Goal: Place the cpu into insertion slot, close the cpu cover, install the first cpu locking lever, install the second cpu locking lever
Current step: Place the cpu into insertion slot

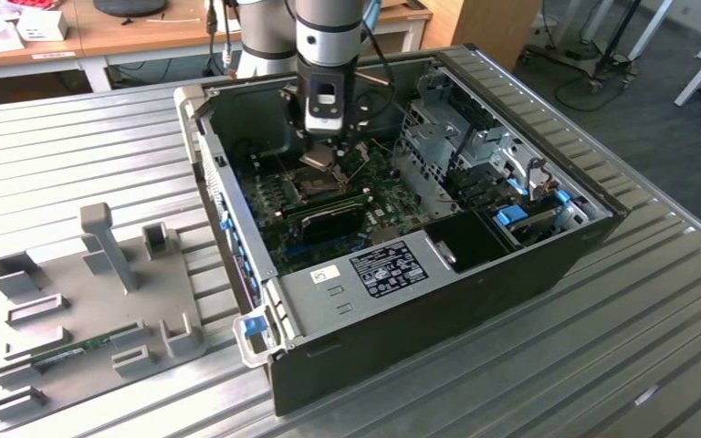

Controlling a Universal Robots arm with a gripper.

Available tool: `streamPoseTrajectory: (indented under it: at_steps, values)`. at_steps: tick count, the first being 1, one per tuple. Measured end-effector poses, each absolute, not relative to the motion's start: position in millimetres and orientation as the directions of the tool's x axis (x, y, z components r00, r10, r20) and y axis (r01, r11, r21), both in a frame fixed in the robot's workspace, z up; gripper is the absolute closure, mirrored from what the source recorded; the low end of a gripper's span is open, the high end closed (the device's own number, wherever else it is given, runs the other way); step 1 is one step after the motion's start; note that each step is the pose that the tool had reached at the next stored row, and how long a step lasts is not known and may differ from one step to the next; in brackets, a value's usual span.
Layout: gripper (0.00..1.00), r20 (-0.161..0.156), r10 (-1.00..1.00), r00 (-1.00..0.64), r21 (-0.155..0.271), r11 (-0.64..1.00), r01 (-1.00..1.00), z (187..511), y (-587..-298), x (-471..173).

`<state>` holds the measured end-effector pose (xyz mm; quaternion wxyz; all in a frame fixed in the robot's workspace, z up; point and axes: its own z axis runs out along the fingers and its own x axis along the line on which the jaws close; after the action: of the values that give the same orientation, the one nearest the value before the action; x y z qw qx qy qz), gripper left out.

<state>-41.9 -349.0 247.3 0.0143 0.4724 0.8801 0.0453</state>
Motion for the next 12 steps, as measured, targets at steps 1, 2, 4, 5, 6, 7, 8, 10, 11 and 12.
streamPoseTrajectory:
  at_steps: [1,2,4,5,6,7,8,10,11,12]
  values:
    - [0.46,0.018,0.843,-0.538,0.093,0.534,0.84,247.2,-349.0,-41.9]
    - [0.46,0.018,0.852,-0.522,0.093,0.519,0.85,247.1,-349.0,-41.9]
    - [0.46,0.018,0.871,-0.491,0.093,0.488,0.868,246.9,-349.0,-41.8]
    - [0.46,0.018,0.88,-0.475,0.093,0.471,0.877,246.8,-349.0,-41.8]
    - [0.46,0.018,0.888,-0.459,0.093,0.455,0.885,246.6,-349.0,-41.8]
    - [0.46,0.018,0.896,-0.443,0.093,0.44,0.893,246.5,-349.0,-41.8]
    - [0.46,0.018,0.904,-0.427,0.093,0.424,0.901,246.4,-349.0,-41.8]
    - [0.46,0.018,0.918,-0.396,0.093,0.393,0.915,246.2,-349.0,-41.8]
    - [0.46,0.018,0.922,-0.386,0.093,0.383,0.919,246.2,-349.0,-41.8]
    - [0.46,0.018,0.923,-0.384,0.093,0.381,0.92,246.2,-349.0,-41.9]
